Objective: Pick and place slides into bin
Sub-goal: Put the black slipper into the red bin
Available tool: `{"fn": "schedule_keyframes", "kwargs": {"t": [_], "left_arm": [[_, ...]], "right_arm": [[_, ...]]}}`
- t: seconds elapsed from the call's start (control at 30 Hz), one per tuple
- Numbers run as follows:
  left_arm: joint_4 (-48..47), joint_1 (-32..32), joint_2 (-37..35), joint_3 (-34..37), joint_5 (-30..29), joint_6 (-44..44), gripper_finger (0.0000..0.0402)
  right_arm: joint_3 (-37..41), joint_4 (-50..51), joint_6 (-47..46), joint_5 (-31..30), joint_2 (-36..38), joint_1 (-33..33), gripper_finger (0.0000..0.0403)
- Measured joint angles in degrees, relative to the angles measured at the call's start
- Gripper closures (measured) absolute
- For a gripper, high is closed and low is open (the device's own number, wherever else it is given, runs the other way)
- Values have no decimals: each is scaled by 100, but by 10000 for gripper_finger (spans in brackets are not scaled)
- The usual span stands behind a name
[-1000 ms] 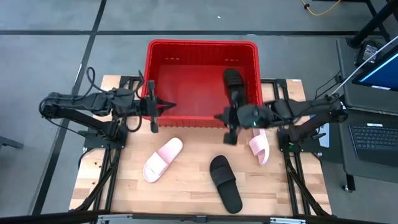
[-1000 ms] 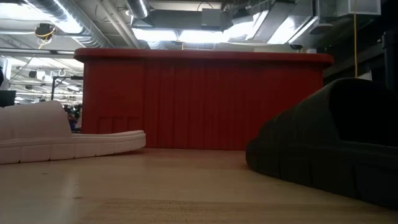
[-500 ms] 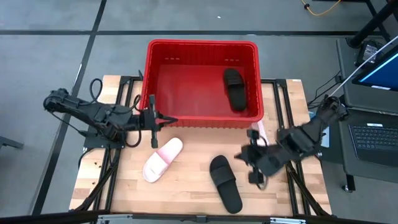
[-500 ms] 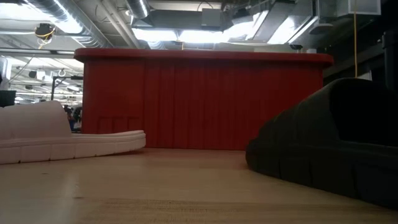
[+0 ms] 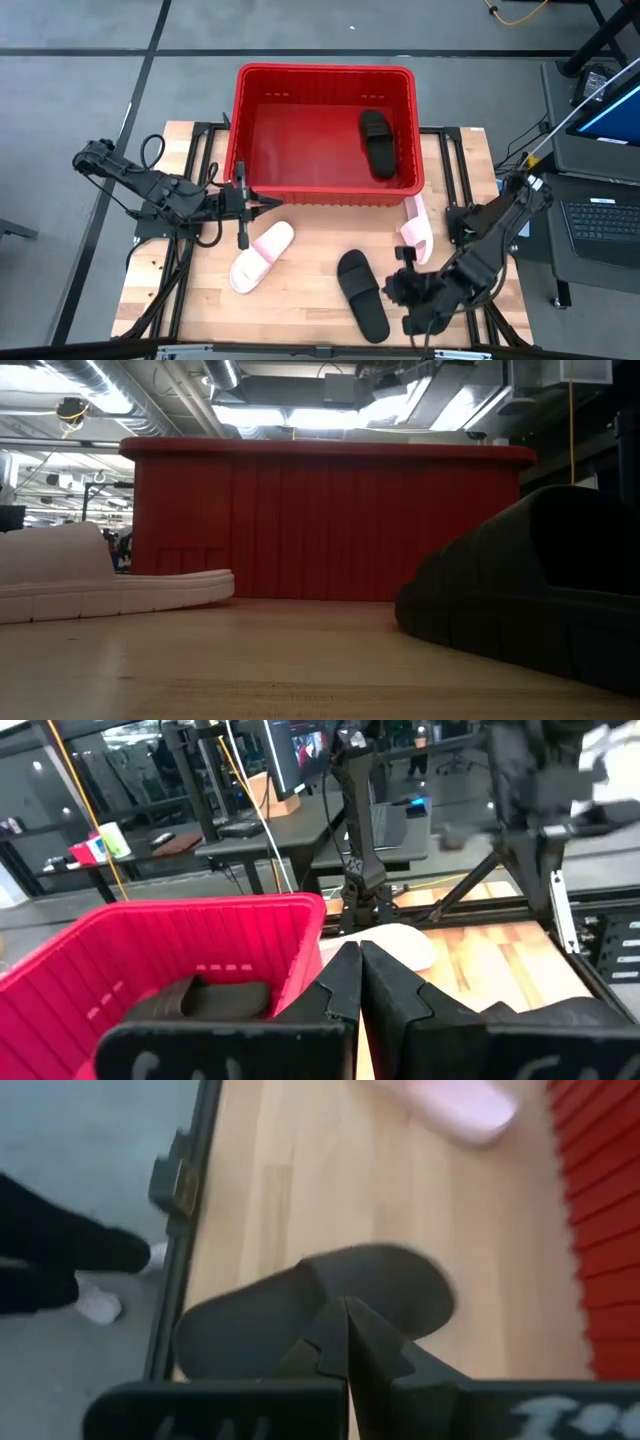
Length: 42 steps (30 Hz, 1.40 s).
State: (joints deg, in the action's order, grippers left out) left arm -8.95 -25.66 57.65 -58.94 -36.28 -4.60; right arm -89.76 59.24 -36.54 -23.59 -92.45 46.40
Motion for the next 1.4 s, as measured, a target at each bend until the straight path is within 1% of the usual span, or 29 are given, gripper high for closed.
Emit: {"fn": "schedule_keyframes", "kwargs": {"t": [0.07, 0.2, 0.4, 0.53, 0.6, 0.73, 0.9, 1.03, 1.17, 1.4], "left_arm": [[-2, -18, 0, 0, -23, 157, 400], [-9, -19, 0, 0, -24, 332, 400], [-24, -19, 0, 0, -24, 387, 399], [-56, -19, 0, 0, -24, 343, 398], [-74, -12, 0, 0, -25, 284, 399], [-76, -12, 0, 0, -24, 268, 400], [-140, -12, 0, 0, -24, 328, 397], [-195, -12, 0, 0, -24, 341, 399], [-199, -12, 0, 0, -24, 387, 400], [-201, -12, 0, 0, -24, 387, 398]], "right_arm": [[0, 0, -101, 119, -184, 60, 403], [0, -20, -100, 137, -469, 169, 403], [-202, 138, -344, 117, -603, 259, 403], [-159, 271, -244, -73, -645, 249, 400], [-72, 305, -186, -70, -646, 187, 391], [118, 242, -224, -87, -646, 44, 355], [504, -208, -152, -86, -651, -59, 306], [852, -766, 313, -84, -655, -110, 275], [1164, -1419, 850, -75, -655, -144, 261], [1531, -1716, 853, -90, -701, -196, 260]]}}
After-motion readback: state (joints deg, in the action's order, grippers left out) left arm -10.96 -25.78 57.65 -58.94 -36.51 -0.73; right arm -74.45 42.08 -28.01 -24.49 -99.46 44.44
